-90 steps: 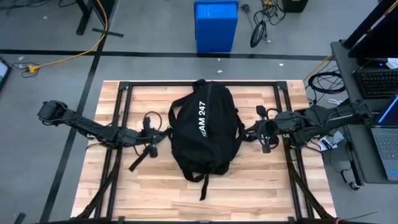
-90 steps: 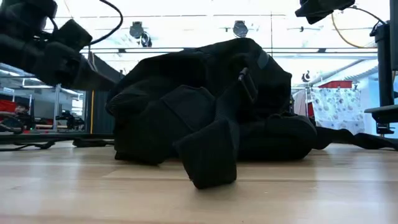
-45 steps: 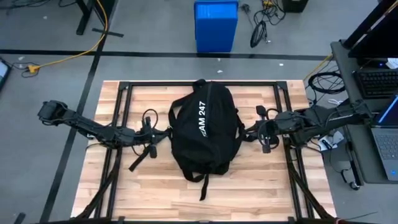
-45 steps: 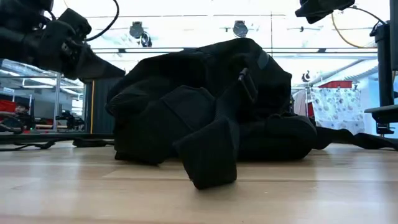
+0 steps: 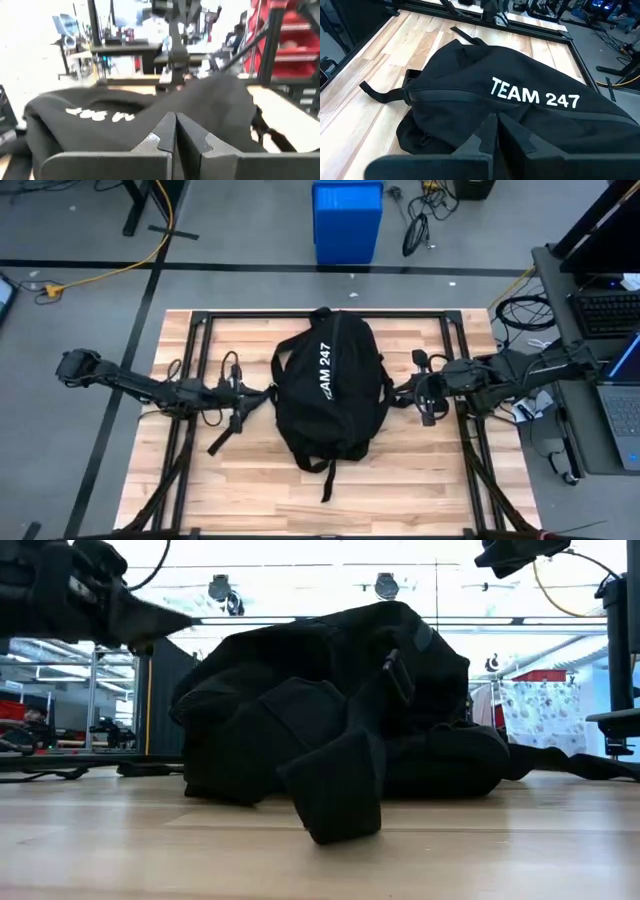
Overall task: Unpack backpack
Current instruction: Return to Home Position
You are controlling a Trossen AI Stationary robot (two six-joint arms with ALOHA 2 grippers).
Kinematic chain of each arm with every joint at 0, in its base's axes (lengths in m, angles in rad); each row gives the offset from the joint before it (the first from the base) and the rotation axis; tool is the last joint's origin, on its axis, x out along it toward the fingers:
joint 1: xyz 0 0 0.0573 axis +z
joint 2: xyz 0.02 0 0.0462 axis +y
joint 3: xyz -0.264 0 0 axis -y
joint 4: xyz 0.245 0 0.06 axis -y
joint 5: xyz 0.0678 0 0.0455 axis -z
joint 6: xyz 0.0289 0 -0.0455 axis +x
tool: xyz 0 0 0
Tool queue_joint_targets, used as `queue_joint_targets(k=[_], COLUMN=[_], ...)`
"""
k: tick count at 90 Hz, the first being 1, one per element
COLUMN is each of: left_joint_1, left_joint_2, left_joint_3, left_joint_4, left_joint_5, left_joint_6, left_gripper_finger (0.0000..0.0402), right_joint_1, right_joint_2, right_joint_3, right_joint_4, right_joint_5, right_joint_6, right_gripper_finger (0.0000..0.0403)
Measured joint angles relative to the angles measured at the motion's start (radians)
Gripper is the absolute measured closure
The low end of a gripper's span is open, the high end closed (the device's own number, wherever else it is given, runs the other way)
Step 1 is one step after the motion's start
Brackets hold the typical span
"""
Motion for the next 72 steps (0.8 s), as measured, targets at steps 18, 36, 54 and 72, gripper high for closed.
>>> queue_joint_targets(k=[18, 36, 54, 72], left_joint_1=[0.015, 0.015, 0.013, 0.013], left_joint_2=[-0.209, -0.402, -0.518, -0.614], left_joint_3=[0.0, 0.0, 0.0, 0.0], left_joint_4=[-0.168, -0.355, -0.466, -0.564], left_joint_5=[0.048, 0.047, 0.09, 0.094], left_joint_6=[0.022, -0.008, -0.012, -0.012], left_gripper_finger=[0.0402, 0.0402, 0.0402, 0.0402], right_joint_1=[0.0, 0.0, 0.0, 0.0], right_joint_2=[0.0, 0.0, 0.0, 0.0], right_joint_3=[0.0, 0.0, 0.0, 0.0], right_joint_4=[-0.005, -0.024, -0.022, -0.022], right_joint_5=[0.0, 0.0, 0.0, 0.0], right_joint_6=[0.016, 0.018, 0.019, 0.019], right_gripper_finger=[0.0403, 0.0403, 0.0403, 0.0403])
